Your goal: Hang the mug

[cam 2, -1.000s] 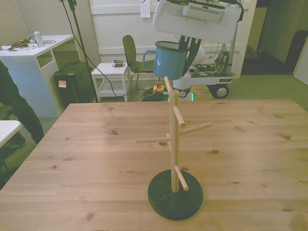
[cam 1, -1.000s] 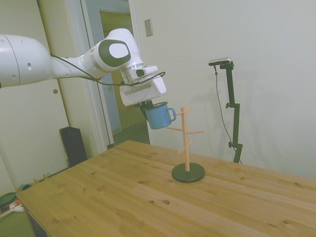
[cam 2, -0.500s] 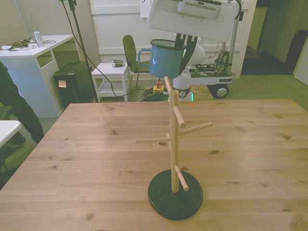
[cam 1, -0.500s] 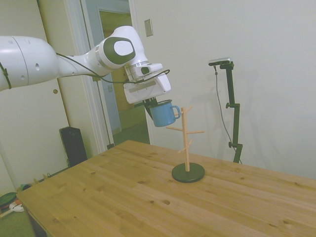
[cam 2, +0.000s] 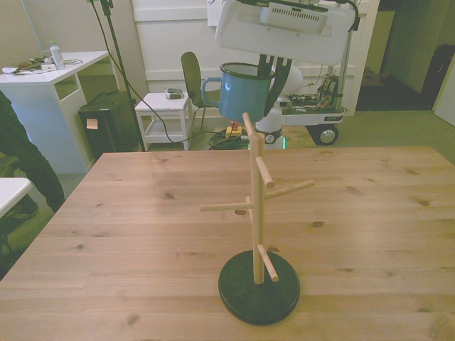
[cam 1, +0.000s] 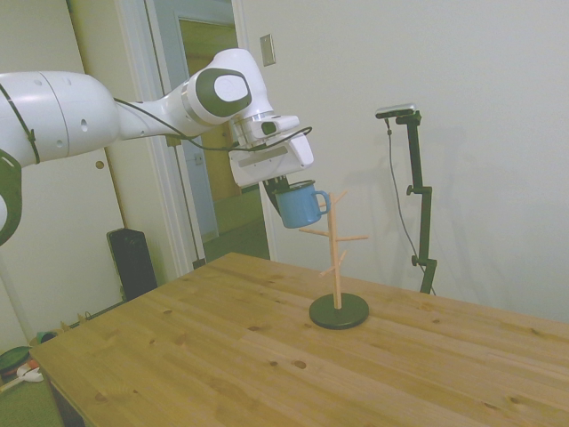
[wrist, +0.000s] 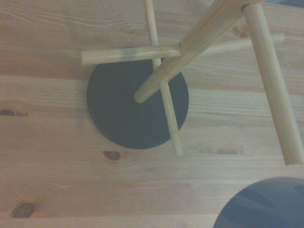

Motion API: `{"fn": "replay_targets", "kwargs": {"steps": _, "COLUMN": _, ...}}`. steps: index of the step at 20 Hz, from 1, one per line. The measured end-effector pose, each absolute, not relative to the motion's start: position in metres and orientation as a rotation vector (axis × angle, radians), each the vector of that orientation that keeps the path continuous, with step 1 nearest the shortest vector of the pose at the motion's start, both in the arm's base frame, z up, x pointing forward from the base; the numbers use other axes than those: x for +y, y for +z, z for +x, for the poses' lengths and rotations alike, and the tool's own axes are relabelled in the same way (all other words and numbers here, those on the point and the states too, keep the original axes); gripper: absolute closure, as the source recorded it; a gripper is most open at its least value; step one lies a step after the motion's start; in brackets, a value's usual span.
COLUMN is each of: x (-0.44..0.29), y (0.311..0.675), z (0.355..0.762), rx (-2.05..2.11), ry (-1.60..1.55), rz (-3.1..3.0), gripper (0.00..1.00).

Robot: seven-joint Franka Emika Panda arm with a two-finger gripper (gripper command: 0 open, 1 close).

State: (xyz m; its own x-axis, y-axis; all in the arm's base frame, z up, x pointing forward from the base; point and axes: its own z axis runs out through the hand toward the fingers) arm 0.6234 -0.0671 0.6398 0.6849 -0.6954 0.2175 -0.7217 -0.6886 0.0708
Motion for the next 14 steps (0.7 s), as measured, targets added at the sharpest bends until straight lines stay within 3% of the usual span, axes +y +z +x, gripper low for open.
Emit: {"fn": "replay_targets", "kwargs": {"steps": 14, "x": -0.040, "y": 0.635, "z": 0.633, "rx": -1.109, "ry": 0.237, "rz": 2.771, "gripper": 1.00}}
